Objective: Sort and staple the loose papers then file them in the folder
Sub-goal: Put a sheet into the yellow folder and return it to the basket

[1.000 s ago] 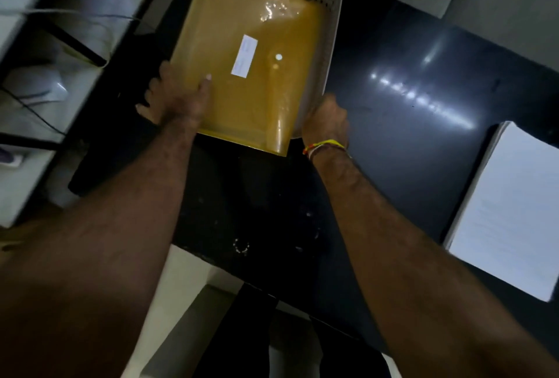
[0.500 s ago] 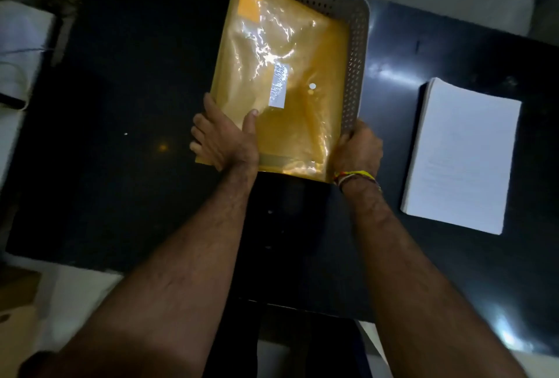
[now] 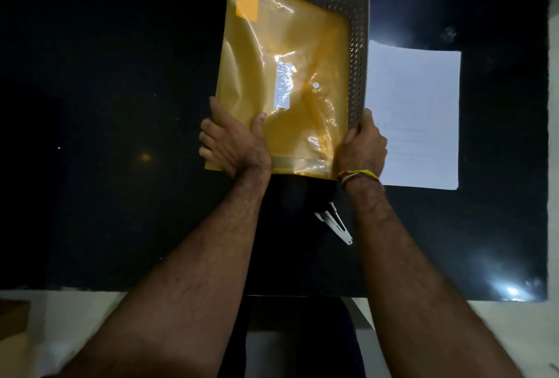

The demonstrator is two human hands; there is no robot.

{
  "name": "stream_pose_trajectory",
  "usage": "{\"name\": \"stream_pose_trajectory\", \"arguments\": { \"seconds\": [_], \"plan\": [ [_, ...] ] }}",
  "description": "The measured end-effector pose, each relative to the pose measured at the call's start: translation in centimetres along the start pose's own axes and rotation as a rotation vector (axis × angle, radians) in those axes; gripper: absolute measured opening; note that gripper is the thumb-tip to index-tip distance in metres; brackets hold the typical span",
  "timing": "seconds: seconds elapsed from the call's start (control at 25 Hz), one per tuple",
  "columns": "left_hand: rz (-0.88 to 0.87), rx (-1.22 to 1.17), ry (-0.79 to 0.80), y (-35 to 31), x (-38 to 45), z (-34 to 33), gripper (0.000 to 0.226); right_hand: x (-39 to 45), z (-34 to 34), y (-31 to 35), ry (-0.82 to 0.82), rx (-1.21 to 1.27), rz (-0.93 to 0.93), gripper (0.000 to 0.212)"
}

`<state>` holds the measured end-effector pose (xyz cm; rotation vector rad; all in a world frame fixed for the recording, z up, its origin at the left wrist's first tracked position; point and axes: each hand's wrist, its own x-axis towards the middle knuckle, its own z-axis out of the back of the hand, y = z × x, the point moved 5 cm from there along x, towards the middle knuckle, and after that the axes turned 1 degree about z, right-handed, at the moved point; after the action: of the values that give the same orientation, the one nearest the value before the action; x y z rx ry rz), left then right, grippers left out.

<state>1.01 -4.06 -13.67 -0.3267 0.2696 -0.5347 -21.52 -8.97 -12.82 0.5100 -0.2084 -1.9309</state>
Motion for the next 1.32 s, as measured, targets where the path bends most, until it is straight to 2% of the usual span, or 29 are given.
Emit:
{"name": "stream_pose_trajectory", "arguments": {
  "seconds": [0.12,0.2,0.28,0.32,0.4,0.44,0.48,0.56,0.64,0.68,0.76,0.88,0.96,1.04,1.16,1.24,1.32],
  "plan": [
    [0.008,0.040,-0.052,-0.4,0.2,0.8,0.100,0.2,0.3,0.0,0.081,-0.003,0.021,0.040],
    [-0.049,0.058,-0.179,-2.3,-0.6,2.0,0.099,0.6,1.1,-0.6,0.122,0.023,0.015,0.042],
    [-0.265,-0.023,-0.285,-6.2,-3.2,2.4,0.084,1.3,2.6,-2.5,0.048,0.109,-0.034,0.045],
    [-0.415,-0.112,-0.279,-8.6,-5.2,2.0,0.071,1.8,3.4,-3.8,-0.018,0.145,-0.057,0.045],
    [-0.675,-0.336,-0.172,-13.3,-10.1,-0.3,0.045,3.7,4.9,-6.9,-0.094,0.137,-0.101,0.044],
    [-0.738,-0.426,-0.070,-15.1,-12.3,-1.9,0.038,4.9,5.5,-8.2,-0.096,0.089,-0.120,0.044],
    [-0.735,-0.481,0.064,-16.6,-14.1,-3.6,0.037,6.2,6.1,-9.6,-0.088,0.028,-0.138,0.045],
    [-0.579,-0.425,0.369,-18.3,-15.8,-7.8,0.049,9.0,7.3,-11.7,-0.077,-0.070,-0.174,0.050],
    [-0.353,-0.191,0.491,-18.4,-15.8,-11.3,0.073,11.6,7.8,-13.9,-0.042,-0.093,-0.223,0.058],
    [-0.251,-0.095,0.493,-18.0,-15.5,-12.1,0.083,12.5,7.6,-15.1,-0.018,-0.076,-0.244,0.062],
    [-0.144,0.027,0.396,-17.6,-14.7,-13.1,0.093,13.6,7.4,-16.7,0.012,-0.001,-0.289,0.066],
    [-0.044,0.104,0.257,-17.7,-14.3,-13.7,0.086,14.3,6.8,-17.5,0.063,0.309,-0.405,0.077],
    [0.056,0.063,0.321,-17.9,-13.8,-13.7,0.086,14.9,6.3,-17.3,0.130,0.458,-0.447,0.083],
    [0.116,0.012,0.387,-17.8,-13.2,-13.1,0.098,15.5,5.6,-17.5,0.189,0.441,-0.404,0.082],
    [0.138,-0.017,0.426,-17.3,-13.1,-12.4,0.112,14.3,7.0,-15.9,0.252,0.439,-0.325,0.062],
    [0.111,-0.040,0.435,-17.1,-13.3,-12.3,0.111,14.5,7.0,-16.7,0.303,0.563,-0.342,0.055],
    [0.064,-0.060,0.436,-16.8,-13.3,-12.3,0.107,14.8,7.7,-17.0,0.381,0.627,-0.337,0.038]
  ]
}}
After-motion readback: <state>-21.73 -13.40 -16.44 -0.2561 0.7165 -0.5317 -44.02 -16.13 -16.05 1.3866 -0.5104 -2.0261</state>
